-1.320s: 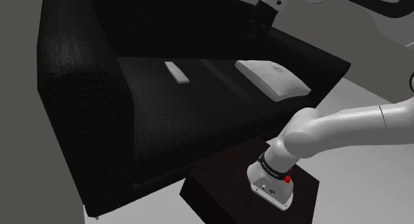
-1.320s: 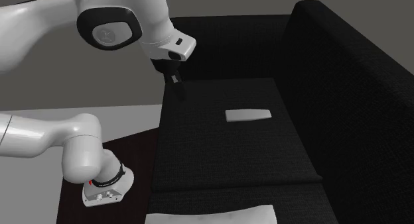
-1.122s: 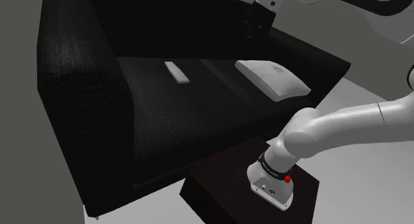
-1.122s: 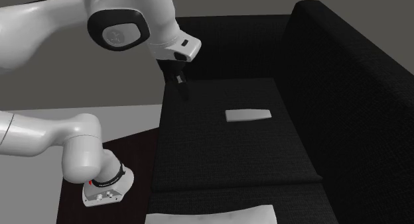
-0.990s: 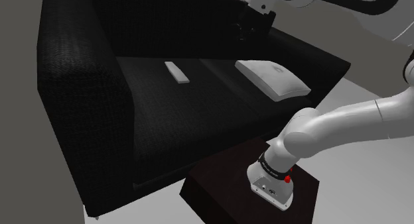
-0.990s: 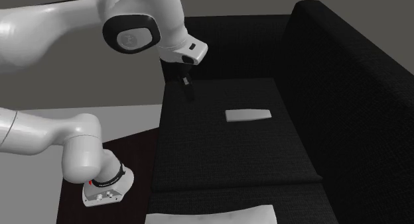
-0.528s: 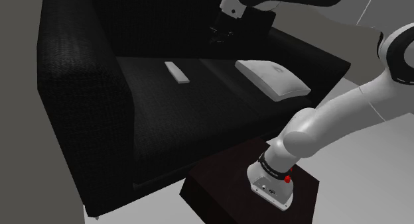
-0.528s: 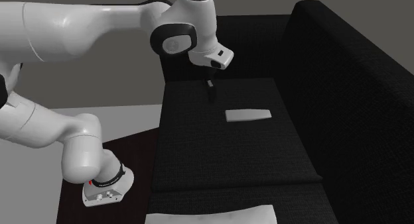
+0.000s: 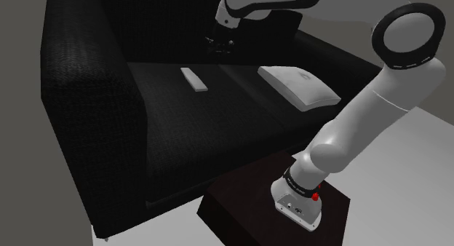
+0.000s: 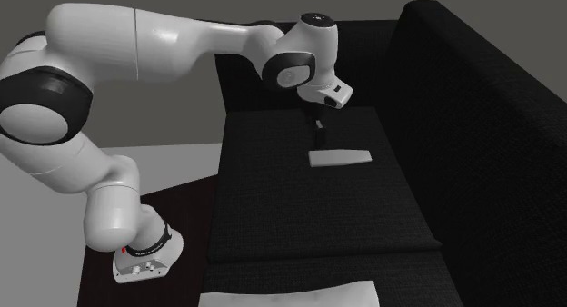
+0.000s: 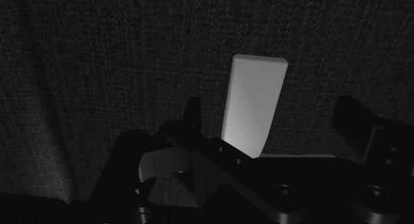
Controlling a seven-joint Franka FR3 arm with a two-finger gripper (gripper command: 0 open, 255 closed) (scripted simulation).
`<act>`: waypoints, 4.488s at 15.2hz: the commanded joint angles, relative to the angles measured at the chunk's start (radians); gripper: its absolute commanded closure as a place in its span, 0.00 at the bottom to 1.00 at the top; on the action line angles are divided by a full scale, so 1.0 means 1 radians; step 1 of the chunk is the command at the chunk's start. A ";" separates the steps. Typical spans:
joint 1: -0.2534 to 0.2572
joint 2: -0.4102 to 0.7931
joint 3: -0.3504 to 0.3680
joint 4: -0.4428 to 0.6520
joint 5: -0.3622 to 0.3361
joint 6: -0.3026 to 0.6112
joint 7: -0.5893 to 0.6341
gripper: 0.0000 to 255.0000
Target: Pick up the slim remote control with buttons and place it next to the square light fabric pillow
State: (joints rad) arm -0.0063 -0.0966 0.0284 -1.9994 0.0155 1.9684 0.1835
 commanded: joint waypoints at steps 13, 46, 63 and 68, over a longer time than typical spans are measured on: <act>0.004 0.462 -0.010 0.357 -0.043 0.037 0.141 0.00; 0.004 0.446 -0.010 0.396 -0.043 -0.016 0.138 1.00; 0.005 0.427 -0.009 0.596 -0.041 -0.236 0.134 1.00; 0.005 0.436 -0.009 0.677 -0.041 -0.308 0.133 1.00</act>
State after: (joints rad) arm -0.0011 0.3347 0.0196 -1.3425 -0.0253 1.6760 0.3169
